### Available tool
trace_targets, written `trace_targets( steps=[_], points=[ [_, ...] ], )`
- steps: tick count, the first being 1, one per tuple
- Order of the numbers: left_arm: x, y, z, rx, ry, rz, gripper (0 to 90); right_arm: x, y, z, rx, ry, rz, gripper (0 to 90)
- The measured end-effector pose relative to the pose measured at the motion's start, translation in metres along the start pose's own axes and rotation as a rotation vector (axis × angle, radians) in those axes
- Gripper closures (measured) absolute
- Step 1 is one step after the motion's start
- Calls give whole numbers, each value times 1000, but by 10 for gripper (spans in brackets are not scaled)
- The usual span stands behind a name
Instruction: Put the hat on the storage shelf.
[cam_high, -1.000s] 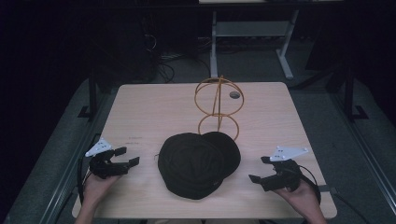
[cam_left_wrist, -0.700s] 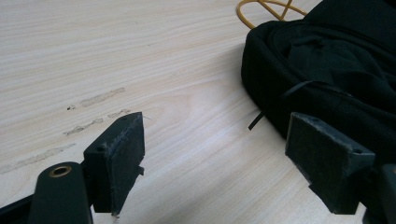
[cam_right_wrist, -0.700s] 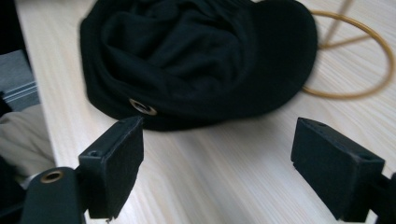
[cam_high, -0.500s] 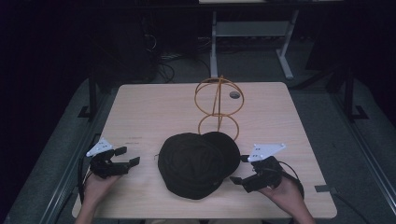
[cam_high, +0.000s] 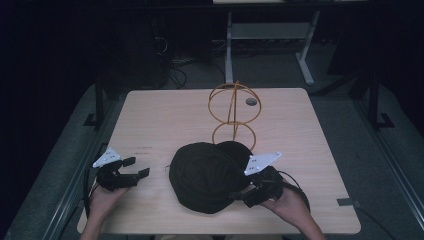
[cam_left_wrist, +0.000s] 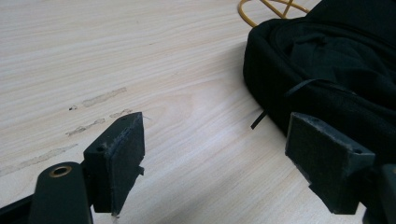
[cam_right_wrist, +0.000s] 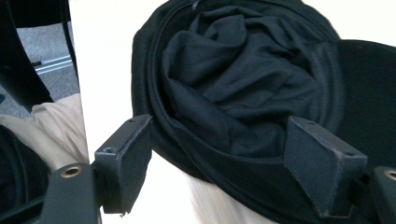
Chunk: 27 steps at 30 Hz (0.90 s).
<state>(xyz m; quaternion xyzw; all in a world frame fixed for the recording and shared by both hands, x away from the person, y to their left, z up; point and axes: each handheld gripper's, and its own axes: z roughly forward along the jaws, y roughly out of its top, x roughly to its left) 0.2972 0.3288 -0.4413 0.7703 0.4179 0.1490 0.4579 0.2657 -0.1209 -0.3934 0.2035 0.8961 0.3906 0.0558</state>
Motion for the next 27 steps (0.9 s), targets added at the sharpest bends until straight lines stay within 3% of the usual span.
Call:
trace_targets(
  steps=[10, 14, 17, 20, 22, 27],
  points=[
    [1, 1, 2, 6, -8, 6, 195, 10, 12, 22, 41, 64, -57, 334],
    [0, 0, 2, 6, -9, 10, 194, 13, 16, 28, 49, 64, -83, 343],
    [1, 1, 1, 6, -8, 12, 194, 18, 21, 38, 56, 88, -124, 392],
    [1, 0, 2, 6, -6, 12, 195, 23, 24, 42, 65, 105, -125, 432],
    [1, 1, 2, 6, -8, 12, 194, 22, 24, 45, 74, 112, -157, 481],
    [1, 1, 2, 4, -7, 13, 195, 25, 27, 50, 81, 120, -173, 515]
  ],
)
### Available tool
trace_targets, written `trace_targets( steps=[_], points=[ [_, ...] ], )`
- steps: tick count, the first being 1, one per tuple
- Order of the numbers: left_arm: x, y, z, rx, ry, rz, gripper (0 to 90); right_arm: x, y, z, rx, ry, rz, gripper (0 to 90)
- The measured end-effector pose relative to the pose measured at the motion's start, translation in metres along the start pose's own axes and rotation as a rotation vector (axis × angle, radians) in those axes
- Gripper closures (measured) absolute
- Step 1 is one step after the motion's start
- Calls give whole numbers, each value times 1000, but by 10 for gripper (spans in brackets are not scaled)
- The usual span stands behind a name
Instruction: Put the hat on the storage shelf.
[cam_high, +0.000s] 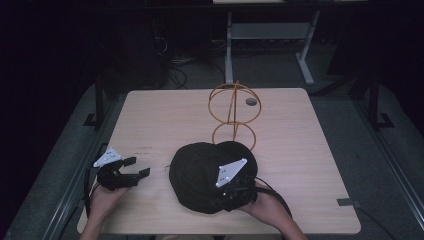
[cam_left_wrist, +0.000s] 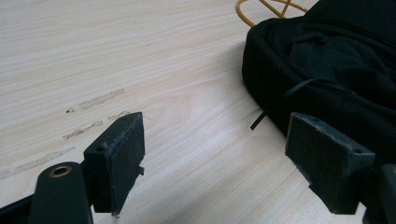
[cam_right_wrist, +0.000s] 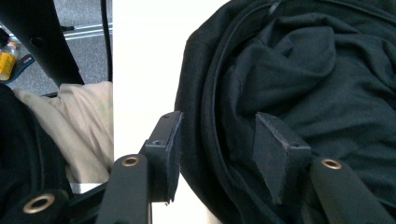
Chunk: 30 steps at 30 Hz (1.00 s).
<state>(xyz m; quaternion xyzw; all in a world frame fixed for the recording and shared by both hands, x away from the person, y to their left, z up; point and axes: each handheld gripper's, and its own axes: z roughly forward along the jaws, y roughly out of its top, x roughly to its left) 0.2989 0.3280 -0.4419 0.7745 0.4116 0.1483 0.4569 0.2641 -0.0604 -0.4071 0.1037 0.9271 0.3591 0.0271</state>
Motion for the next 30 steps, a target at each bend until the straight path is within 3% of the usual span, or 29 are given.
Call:
trace_targets(
  steps=[12, 23, 30],
  points=[
    [-1, 0, 1, 2, -2, 1, 195, 2, 9, 16, 44, 8, -19, 635],
    [-1, 0, 2, 0, -6, 2, 195, 5, 14, 38, 142, 22, -35, 706],
    [-3, 1, 3, 0, -15, 4, 195, 6, 14, 40, 142, 17, -38, 761]
  ],
)
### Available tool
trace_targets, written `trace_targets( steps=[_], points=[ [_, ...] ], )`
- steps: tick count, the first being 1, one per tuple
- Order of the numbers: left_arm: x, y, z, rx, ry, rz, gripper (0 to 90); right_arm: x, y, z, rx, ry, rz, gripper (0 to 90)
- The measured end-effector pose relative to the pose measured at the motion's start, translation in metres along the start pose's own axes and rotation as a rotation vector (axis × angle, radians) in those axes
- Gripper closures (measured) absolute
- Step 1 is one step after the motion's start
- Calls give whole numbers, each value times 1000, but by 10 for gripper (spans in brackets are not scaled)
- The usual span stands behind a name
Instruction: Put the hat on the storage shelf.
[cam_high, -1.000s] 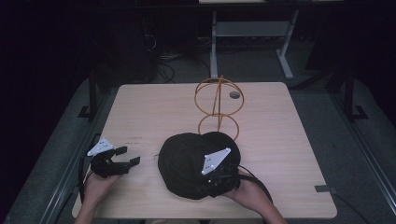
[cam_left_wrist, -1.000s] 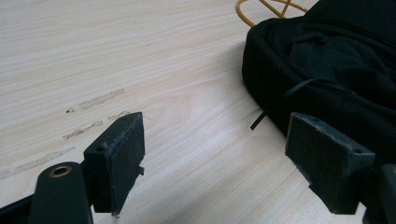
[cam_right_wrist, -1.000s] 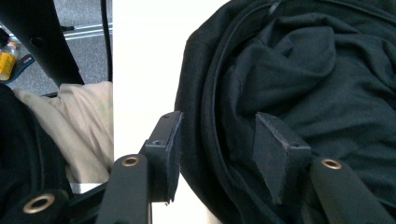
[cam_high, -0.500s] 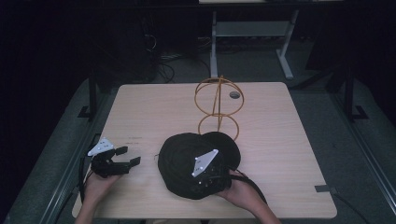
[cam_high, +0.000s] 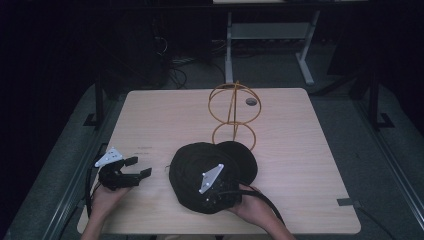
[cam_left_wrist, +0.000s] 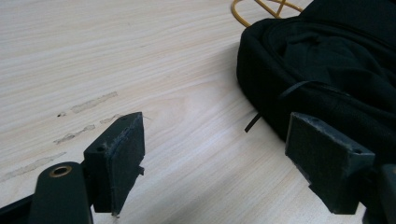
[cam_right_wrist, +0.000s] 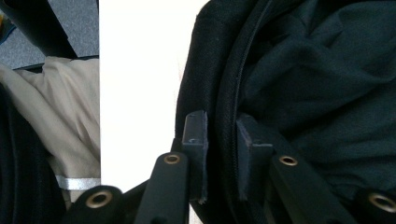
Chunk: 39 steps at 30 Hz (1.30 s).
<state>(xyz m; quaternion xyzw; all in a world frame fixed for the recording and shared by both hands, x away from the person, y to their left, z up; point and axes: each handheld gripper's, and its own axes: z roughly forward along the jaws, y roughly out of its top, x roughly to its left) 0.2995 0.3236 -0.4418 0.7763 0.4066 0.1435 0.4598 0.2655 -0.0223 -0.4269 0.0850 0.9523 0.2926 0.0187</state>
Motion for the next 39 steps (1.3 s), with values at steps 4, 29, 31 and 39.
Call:
trace_targets(
  steps=[4, 29, 31, 39],
  points=[
    [-1, 0, 1, -1, -7, 0, 195, -1, -1, -4, -22, -4, -2, 781],
    [-46, 20, 8, -86, -148, 83, 210, -15, 3, -78, -265, -6, 102, 783],
    [-51, 23, 9, -89, -169, 102, 211, -15, 4, -88, -279, 2, 107, 782],
    [-77, 38, 13, -152, -296, 133, 210, -14, 2, -122, -348, -16, 125, 783]
  ],
)
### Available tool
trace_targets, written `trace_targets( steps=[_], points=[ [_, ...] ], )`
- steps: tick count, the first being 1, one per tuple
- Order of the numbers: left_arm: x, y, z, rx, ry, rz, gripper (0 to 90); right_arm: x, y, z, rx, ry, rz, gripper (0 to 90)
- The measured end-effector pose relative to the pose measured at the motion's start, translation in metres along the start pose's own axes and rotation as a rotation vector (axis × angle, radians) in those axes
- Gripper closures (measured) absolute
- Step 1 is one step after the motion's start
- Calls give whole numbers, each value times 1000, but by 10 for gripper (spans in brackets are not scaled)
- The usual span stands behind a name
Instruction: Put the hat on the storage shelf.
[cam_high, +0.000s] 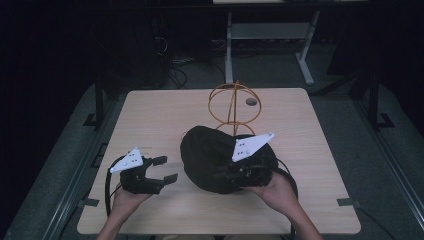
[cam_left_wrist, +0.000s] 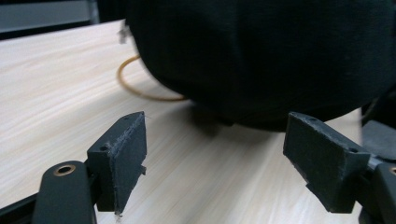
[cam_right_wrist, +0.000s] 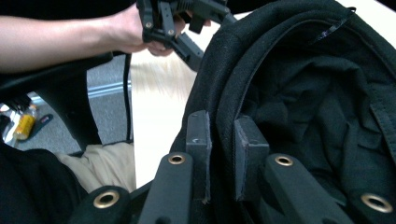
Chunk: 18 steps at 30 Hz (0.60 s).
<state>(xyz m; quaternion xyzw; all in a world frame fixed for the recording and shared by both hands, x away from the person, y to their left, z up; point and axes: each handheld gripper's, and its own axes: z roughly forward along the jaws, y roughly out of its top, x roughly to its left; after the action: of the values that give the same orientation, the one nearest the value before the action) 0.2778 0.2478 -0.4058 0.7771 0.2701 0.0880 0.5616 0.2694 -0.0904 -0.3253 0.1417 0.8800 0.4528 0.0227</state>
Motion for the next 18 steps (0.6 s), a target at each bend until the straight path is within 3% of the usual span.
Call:
trace_targets(
  steps=[10, 18],
  points=[
    [-19, 18, 15, -32, -75, 65, 189, -1, 14, -13, -23, -6, 8, 783],
    [-25, 28, 35, -32, -30, 118, 186, 0, 25, -13, -40, 23, 5, 784]
  ],
)
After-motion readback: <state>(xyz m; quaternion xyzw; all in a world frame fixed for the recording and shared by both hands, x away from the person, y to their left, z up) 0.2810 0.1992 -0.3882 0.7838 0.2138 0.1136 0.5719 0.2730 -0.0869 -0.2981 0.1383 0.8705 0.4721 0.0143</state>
